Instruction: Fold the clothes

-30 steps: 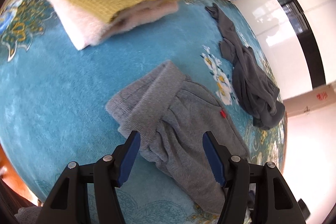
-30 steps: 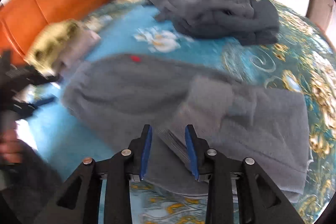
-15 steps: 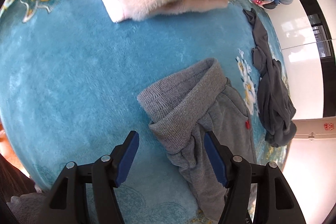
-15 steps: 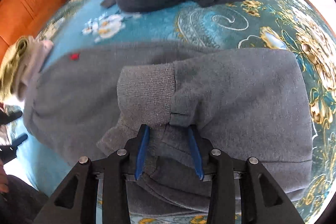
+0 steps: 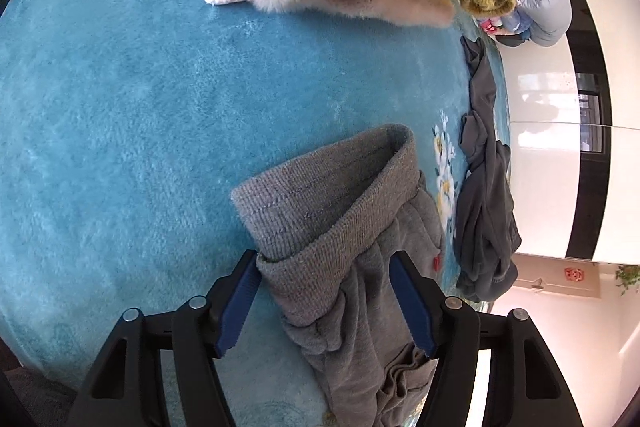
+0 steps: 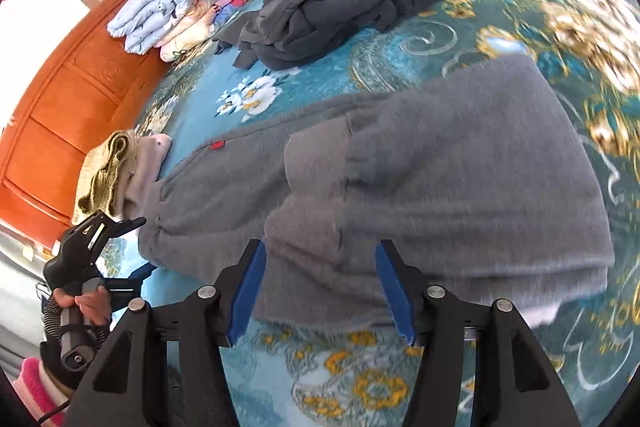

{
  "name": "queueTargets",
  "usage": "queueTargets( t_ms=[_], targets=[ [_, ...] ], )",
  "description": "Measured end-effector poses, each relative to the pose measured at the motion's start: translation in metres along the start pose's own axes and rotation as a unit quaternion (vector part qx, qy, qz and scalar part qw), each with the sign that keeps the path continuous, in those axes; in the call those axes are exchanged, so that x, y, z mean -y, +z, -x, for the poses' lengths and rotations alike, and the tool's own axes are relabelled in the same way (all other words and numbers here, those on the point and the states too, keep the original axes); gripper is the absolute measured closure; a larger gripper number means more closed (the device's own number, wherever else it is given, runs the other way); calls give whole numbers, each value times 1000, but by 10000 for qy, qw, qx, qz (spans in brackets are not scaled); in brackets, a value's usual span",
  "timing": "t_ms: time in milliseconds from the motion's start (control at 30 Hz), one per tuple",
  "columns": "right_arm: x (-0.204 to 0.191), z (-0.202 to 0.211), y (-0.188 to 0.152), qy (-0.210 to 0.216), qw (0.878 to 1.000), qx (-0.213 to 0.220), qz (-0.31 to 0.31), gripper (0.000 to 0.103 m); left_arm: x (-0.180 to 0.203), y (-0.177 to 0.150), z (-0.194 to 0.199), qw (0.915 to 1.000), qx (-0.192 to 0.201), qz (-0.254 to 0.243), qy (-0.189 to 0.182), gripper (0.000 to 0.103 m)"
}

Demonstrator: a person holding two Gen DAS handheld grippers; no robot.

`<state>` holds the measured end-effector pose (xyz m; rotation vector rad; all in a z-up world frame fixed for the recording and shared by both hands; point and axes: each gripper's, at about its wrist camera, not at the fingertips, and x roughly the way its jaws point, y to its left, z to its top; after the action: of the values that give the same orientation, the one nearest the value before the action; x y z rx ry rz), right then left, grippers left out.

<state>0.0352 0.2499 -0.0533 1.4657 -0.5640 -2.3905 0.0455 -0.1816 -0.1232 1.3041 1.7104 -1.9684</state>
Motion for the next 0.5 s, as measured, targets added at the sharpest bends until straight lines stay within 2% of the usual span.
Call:
queueTargets(
  t_ms=[33, 100, 167, 233, 300, 500],
  targets=[
    [2, 2, -4, 21, 10000, -22, -79, 45, 0, 1, 0, 10000, 19, 25, -16, 37],
    [8, 3, -10, 42, 9997, -64, -240, 45, -3, 3, 1, 9999, 75, 138, -30, 52],
    [13, 5, -14, 68, 9993, -72, -360, 45, -7, 4, 1, 9997, 104, 222, -14, 60],
    [15, 9, -15, 83, 9990, -59, -427, 45, -2, 4, 0, 9999, 147, 67, 59, 65],
    [16, 12, -15, 109, 9989, -61, -452, 45, 2, 4, 0, 9997, 189, -91, 133, 75],
    [12, 25, -16, 165, 9990, -52, -417, 45, 20, -1, 18, 9949, 653, -679, 351, 82]
  ],
)
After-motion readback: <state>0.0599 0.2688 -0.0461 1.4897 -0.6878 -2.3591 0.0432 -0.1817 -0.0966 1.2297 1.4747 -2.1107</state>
